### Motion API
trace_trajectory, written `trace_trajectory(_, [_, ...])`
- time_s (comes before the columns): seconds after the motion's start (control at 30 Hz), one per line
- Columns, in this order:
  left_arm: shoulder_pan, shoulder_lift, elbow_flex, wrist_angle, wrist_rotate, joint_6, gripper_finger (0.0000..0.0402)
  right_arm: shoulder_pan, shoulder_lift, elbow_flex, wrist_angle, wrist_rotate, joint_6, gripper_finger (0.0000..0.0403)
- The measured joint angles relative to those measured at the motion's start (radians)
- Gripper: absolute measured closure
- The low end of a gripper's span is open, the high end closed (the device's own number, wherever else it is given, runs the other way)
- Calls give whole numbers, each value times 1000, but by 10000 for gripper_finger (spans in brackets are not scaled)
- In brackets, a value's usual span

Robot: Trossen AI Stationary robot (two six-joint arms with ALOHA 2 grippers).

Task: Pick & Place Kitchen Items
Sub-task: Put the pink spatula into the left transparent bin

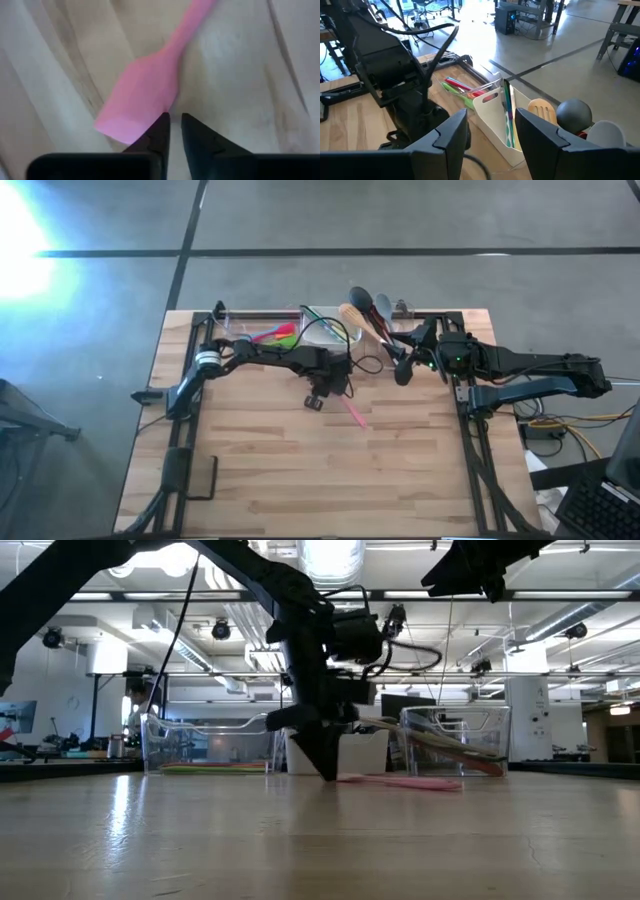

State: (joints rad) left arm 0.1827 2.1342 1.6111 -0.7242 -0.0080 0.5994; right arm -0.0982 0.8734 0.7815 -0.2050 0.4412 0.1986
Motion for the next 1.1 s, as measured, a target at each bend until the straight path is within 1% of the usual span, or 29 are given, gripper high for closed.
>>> trace_trajectory(0.13, [-16, -40, -2, -9, -29, -30, 298, 0, 0, 0, 0, 0, 0, 245])
trace_trajectory(0.37, [-10, -54, 2, 66, -27, -70, 179, 0, 0, 0, 0, 0, 3, 252])
trace_trajectory(0.5, [1, -40, 3, 104, -24, -89, 134, 0, 0, 0, 0, -2, 4, 249])
trace_trajectory(0.6, [15, -15, 3, 112, -6, -141, 120, 0, 0, 0, 0, -5, 4, 245])
trace_trajectory(0.73, [43, 11, 4, 115, 51, -233, 119, 0, 0, 0, 0, -5, 3, 241])
trace_trajectory(0.9, [74, 41, 8, 117, 85, -269, 119, 0, 0, 0, 1, -5, 3, 246])
trace_trajectory(1.0, [91, 56, 10, 109, 159, -300, 119, 0, 0, 0, 0, -5, 3, 251])
trace_trajectory(1.03, [91, 62, 10, 107, 170, -304, 119, 0, 0, 0, 0, -5, 3, 252])
trace_trajectory(1.1, [88, 68, 10, 100, 162, -292, 119, 0, 0, 0, 1, -5, 3, 255])
